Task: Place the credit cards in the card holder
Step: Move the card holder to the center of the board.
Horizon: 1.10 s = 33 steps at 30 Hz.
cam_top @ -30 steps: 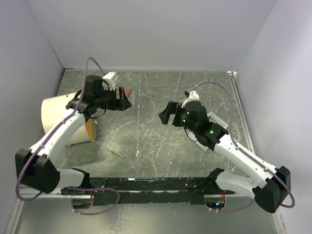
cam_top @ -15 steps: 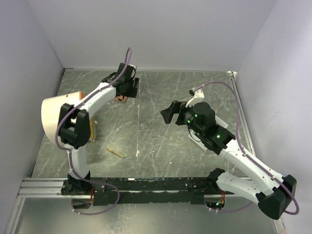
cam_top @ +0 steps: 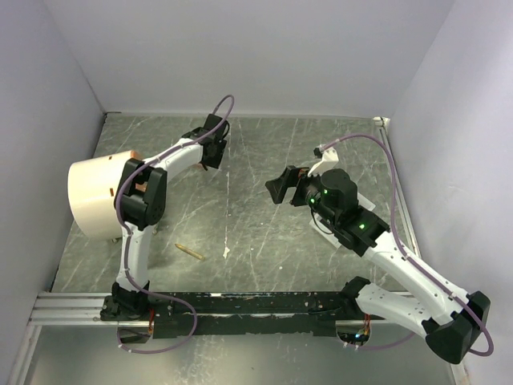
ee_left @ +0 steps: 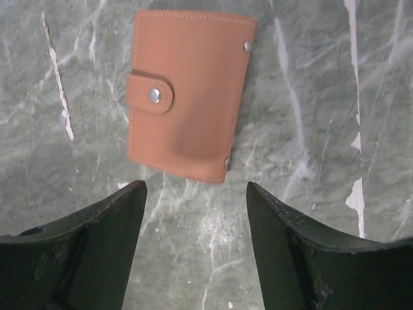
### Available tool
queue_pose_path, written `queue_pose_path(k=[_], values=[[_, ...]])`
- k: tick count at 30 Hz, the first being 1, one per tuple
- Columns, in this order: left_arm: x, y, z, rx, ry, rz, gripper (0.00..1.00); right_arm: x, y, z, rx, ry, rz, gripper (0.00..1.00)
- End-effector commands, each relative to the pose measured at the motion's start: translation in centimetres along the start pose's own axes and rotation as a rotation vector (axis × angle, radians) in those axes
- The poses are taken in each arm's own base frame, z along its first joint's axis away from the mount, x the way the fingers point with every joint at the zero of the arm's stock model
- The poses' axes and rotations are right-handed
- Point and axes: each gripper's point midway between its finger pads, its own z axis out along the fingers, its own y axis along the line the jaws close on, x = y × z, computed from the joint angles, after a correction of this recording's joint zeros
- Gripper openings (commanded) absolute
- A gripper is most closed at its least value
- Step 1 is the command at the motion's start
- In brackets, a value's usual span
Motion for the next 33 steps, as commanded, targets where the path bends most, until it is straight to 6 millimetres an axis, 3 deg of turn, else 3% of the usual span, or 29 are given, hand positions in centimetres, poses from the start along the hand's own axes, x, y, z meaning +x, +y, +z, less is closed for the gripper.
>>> queue_pose_path(k=[1, 14, 23, 28, 33], values=[[-2.4, -0.3, 0.8, 0.004, -0.070, 0.024, 0.74, -1.0, 0.7, -0.1, -0.018, -0.026, -0.001, 0.96], [-1.0, -1.3, 3.1, 0.012, -0.032, 0.083, 0.64, -0.4, 0.0, -0.1, 0.010, -0.017, 0.004, 0.96], [0.4, -2.3, 3.4, 0.033, 0.009, 0.110, 0.32, 0.1, -1.0, -0.2, 0.057, -0.004, 0.009, 0.95], [0.7, -2.9, 2.3, 0.045, 0.027, 0.114, 0.17, 0.8, -1.7, -0.5, 0.079, 0.002, 0.011, 0.95], [0.7, -3.8, -0.2, 0.115, 0.027, 0.059, 0.11, 0.8, -2.0, -0.8, 0.090, -0.002, 0.015, 0.95]])
